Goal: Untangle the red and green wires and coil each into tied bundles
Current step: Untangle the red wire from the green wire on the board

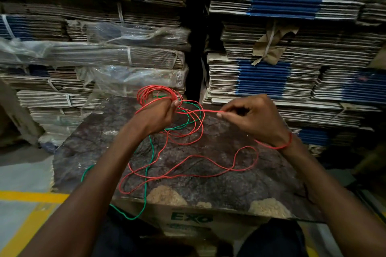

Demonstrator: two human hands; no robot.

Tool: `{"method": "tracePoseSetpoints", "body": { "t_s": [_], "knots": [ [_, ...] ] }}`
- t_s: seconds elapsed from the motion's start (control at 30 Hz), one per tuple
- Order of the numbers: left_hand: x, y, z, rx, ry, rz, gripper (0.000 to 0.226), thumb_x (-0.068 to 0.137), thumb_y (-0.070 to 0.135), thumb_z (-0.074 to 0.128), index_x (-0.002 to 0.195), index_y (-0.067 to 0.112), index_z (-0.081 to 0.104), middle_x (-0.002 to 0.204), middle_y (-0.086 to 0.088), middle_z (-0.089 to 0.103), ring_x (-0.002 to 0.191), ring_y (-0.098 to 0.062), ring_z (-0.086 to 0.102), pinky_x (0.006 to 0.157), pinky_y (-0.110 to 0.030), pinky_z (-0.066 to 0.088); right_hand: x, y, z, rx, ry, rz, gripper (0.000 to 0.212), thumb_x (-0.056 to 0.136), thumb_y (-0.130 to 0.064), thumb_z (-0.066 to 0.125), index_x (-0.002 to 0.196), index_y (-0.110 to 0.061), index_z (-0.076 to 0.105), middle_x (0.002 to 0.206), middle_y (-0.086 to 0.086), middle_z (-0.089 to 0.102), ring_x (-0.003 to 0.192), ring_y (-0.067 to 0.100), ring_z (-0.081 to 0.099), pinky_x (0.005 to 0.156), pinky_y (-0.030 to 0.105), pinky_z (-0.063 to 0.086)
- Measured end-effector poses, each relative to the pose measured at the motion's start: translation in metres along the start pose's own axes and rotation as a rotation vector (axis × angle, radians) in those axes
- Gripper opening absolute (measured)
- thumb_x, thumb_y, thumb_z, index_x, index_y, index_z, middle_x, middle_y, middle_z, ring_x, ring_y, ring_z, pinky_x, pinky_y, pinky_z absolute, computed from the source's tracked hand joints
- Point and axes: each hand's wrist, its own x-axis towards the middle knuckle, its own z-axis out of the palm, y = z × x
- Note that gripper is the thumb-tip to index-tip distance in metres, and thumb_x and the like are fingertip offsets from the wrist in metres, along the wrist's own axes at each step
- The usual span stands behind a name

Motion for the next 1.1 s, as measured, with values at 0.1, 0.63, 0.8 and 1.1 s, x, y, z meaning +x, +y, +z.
{"method": "tracePoseSetpoints", "body": {
  "t_s": [0.1,0.63,0.8,1.1],
  "knots": [
    [-0.002,0.006,-0.001,-0.008,-0.014,0.039,0.042,0.101,0.04,0.031,0.079,0.01,0.05,0.077,-0.018,0.056,0.074,-0.036,0.054,0.065,-0.039,0.035,0.009,0.003,-0.007,-0.016,0.109,-0.016,0.021,0.084,-0.045,0.072,0.082,-0.025,0.078,0.07,-0.01,0.072,0.059,0.006,0.063,0.053,0.036,0.048],
    [-0.007,-0.02,-0.026,0.221,0.11,0.089,0.051,0.09,0.041,0.022,0.074,0.009,0.058,0.074,-0.022,0.061,0.069,-0.041,0.056,0.07,-0.044,0.045,0.004,0.055,-0.001,-0.612,-0.275,-0.272,0.032,0.084,-0.055,0.063,0.078,-0.024,0.07,0.071,-0.006,0.069,0.072,0.023,0.066,0.05,0.028,0.042],
    [-0.01,-0.008,-0.012,0.078,0.013,0.078,0.046,0.093,0.043,0.026,0.074,0.012,0.053,0.076,-0.022,0.061,0.07,-0.039,0.057,0.061,-0.036,0.031,0.02,0.047,0.006,-0.807,-0.352,0.009,0.027,0.084,-0.05,0.065,0.096,-0.027,0.073,0.095,-0.002,0.069,0.102,0.026,0.056,0.069,0.034,0.027],
    [-0.007,0.011,-0.005,-0.115,-0.211,-0.04,0.042,0.1,0.041,0.037,0.077,0.013,0.059,0.069,0.002,0.06,0.067,-0.02,0.058,0.064,-0.031,0.043,0.038,0.04,0.015,-1.019,-0.294,0.303,0.024,0.09,-0.029,0.063,0.104,-0.011,0.069,0.104,0.007,0.068,0.109,0.029,0.053,0.079,0.037,0.041]
  ]
}}
